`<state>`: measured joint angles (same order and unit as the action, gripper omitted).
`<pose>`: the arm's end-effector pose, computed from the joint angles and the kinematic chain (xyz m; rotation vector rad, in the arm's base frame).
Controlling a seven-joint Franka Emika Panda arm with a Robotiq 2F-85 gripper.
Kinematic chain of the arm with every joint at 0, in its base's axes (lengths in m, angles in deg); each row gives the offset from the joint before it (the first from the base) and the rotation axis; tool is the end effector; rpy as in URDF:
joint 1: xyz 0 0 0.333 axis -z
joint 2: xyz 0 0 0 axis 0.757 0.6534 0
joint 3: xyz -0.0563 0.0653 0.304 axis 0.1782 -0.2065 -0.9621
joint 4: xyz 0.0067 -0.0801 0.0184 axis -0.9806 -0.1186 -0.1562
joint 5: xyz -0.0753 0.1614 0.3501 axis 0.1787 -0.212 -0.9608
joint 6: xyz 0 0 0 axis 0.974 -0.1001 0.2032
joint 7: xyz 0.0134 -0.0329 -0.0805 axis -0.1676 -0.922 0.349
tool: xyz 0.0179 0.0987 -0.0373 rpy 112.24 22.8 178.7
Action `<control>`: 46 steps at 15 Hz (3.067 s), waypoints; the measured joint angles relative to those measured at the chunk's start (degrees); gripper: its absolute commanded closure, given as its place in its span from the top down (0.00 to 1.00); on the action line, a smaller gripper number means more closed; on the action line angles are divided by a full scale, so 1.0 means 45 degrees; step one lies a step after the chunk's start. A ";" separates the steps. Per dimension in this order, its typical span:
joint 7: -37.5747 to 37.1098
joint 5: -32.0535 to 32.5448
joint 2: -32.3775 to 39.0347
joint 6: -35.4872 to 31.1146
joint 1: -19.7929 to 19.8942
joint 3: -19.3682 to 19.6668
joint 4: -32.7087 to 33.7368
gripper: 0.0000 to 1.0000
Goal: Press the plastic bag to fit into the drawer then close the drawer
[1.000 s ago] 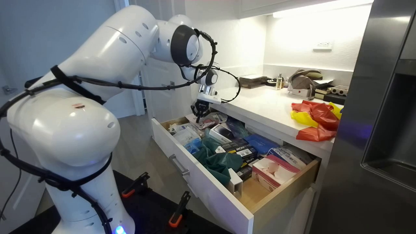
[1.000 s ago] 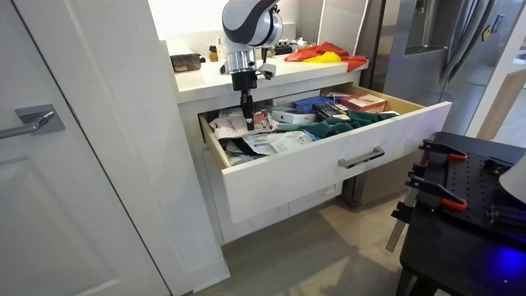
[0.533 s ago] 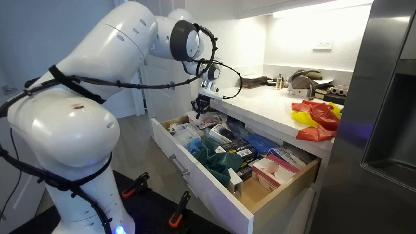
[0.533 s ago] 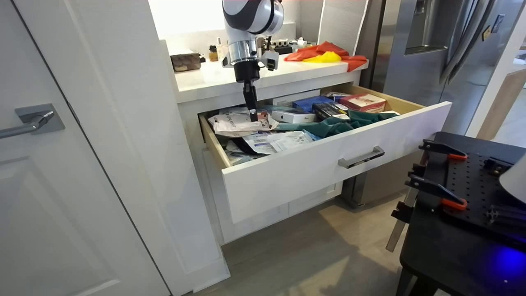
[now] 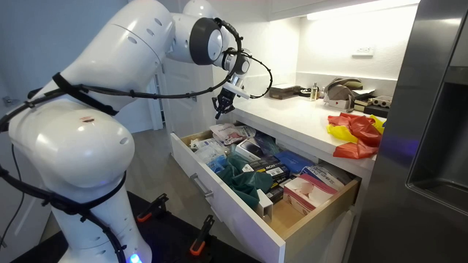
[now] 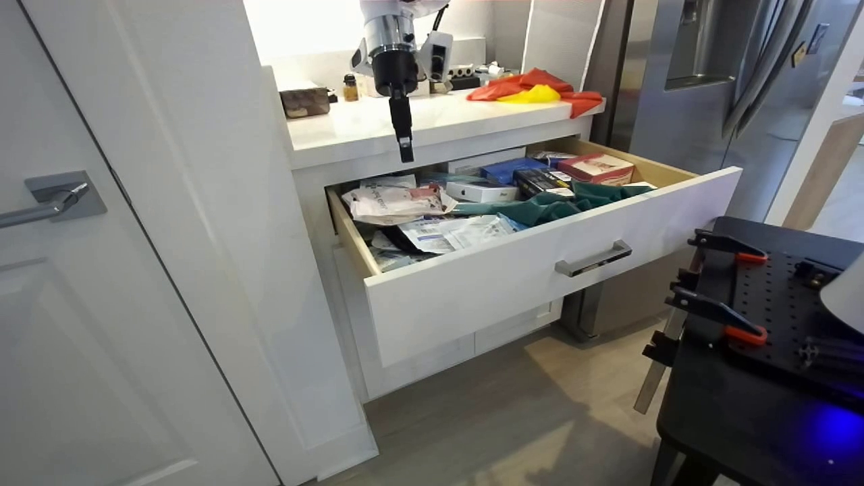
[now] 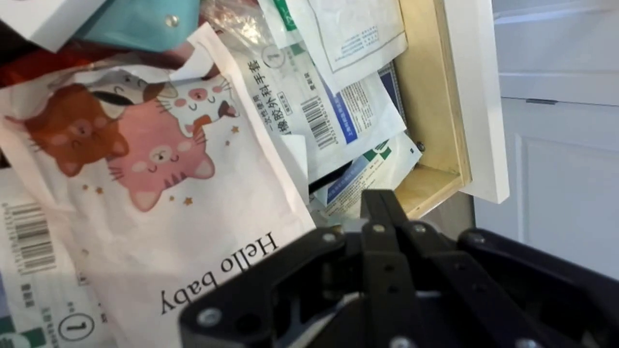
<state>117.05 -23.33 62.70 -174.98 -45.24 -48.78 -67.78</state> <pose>0.7135 0.0958 0.2914 -2.5016 -1.0009 0.2954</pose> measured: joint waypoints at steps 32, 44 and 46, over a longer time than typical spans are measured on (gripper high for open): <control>-0.0250 0.2723 0.1236 -0.8926 -0.1539 0.0554 -0.2788 0.00; 0.0590 0.1039 0.0596 -0.3971 0.0007 -0.0420 -0.2265 0.00; 0.0729 0.0803 0.0568 -0.3035 0.0006 -0.0429 -0.1800 0.00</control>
<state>120.33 -19.72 65.25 -188.64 -45.21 -50.71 -75.88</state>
